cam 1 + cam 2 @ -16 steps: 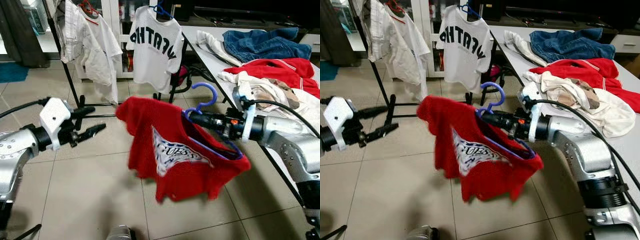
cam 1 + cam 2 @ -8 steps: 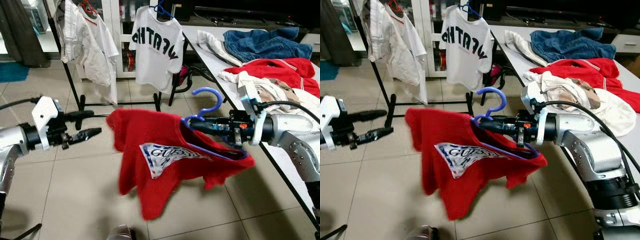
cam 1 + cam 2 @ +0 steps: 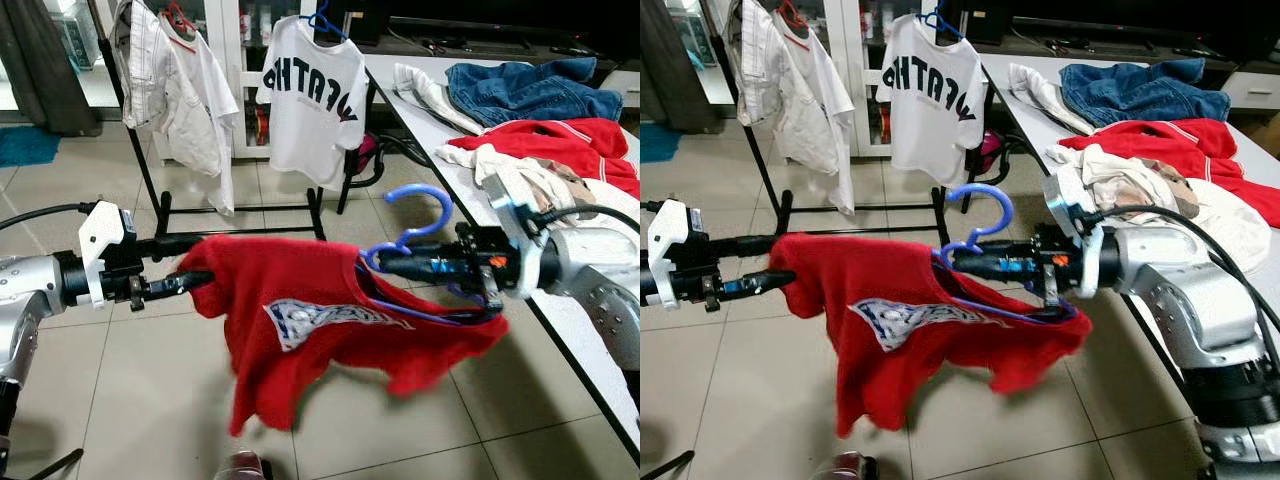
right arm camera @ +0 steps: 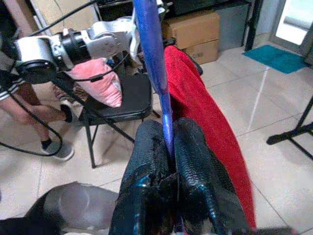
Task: Hang hanger
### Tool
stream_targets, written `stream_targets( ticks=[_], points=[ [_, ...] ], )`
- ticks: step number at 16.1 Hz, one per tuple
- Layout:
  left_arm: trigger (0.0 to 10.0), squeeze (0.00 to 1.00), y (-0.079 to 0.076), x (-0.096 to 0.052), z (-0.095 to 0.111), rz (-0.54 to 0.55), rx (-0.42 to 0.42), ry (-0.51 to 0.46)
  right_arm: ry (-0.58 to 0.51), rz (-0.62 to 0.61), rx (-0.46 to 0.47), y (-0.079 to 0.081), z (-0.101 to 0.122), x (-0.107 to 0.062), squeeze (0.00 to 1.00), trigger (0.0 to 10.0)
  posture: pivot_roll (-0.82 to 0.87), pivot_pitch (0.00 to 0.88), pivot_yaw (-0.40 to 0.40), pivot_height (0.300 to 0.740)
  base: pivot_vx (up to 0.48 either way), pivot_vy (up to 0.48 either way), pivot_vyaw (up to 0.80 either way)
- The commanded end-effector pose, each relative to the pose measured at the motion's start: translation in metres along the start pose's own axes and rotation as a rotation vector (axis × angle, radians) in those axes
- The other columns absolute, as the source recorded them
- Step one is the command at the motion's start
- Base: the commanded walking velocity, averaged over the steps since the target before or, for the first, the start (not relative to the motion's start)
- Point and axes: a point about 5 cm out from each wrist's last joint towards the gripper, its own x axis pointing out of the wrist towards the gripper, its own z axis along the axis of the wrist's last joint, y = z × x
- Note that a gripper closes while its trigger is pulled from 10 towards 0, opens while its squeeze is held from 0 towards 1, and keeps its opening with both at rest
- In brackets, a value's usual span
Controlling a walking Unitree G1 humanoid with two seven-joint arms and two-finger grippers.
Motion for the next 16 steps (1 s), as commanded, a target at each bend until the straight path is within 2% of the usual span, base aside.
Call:
stream_targets(
  ticks=[1, 6, 16],
  points=[
    [0.0, 0.00, -0.004, 0.007, 0.005, -0.050, 0.020, -0.009, -0.008, -0.011, -0.031, 0.000, 0.008, -0.008, 0.00, 10.0, 0.02, 0.000, -0.050, 0.740, 0.000, 0.000, 0.00],
    [0.0, 0.00, -0.009, 0.003, -0.005, -0.068, -0.007, 0.030, -0.007, -0.019, -0.033, -0.001, 0.009, -0.010, 0.00, 10.0, 0.02, 0.000, -0.050, 0.740, 0.000, 0.000, 0.00],
    [0.0, 0.00, -0.012, 0.003, -0.009, -0.062, -0.036, 0.018, -0.012, -0.013, -0.039, -0.002, 0.011, -0.009, 0.00, 10.0, 0.02, 0.000, -0.051, 0.740, 0.000, 0.000, 0.00]
  ],
)
